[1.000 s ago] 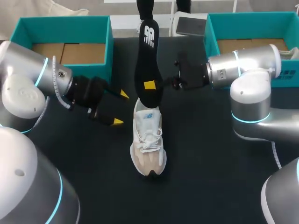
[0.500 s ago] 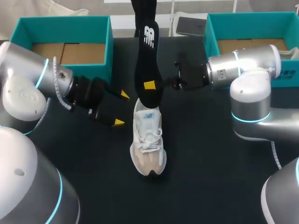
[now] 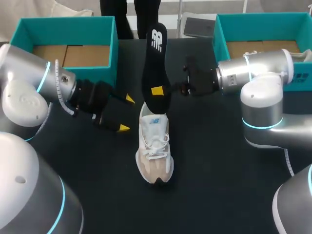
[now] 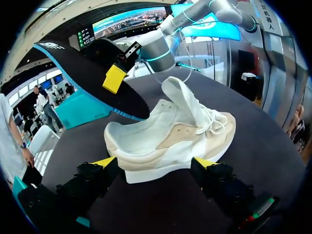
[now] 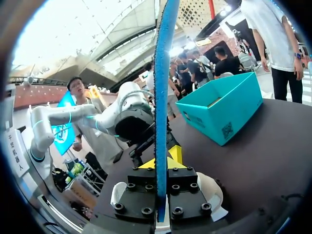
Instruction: Take the shoe out of the shoebox, open the shoe tongue, remove and reinsert the insole, then place the shoe into the shoebox
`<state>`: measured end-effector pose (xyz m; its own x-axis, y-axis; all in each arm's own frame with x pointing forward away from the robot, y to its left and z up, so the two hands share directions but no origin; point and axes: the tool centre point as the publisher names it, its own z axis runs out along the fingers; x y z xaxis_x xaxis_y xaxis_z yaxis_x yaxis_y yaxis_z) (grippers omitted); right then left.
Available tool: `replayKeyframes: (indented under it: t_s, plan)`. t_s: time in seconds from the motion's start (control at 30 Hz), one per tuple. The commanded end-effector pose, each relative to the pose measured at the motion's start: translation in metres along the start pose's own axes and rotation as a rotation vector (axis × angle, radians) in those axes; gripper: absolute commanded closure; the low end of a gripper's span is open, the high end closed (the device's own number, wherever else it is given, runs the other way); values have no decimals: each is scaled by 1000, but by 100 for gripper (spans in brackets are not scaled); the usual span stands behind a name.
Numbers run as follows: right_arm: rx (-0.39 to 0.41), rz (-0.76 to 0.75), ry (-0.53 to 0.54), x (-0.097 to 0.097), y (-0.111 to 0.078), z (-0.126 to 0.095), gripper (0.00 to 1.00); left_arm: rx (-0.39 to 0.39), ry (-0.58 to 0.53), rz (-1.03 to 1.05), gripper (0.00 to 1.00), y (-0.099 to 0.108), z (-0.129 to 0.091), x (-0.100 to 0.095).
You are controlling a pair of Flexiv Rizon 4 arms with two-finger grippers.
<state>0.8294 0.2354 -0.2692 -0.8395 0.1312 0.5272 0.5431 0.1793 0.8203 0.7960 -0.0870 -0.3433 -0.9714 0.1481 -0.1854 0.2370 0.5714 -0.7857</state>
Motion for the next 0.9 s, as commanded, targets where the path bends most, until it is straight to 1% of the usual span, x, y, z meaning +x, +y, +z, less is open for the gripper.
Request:
replayKeyframes:
  t_s: [0.03, 0.27, 0.6, 0.9]
  plan:
    - [0, 1, -7, 3, 0, 0, 100, -3, -1, 0, 0, 0, 1, 1]
    - [0, 1, -7, 3, 0, 0, 100, -3, -1, 0, 0, 0, 1, 1]
    - [-7, -16, 12, -17, -6, 14, 100, -3, -1, 0, 0, 0, 1, 1]
    - [-16, -25, 6, -24, -12, 15, 100, -3, -1, 0, 0, 0, 1, 1]
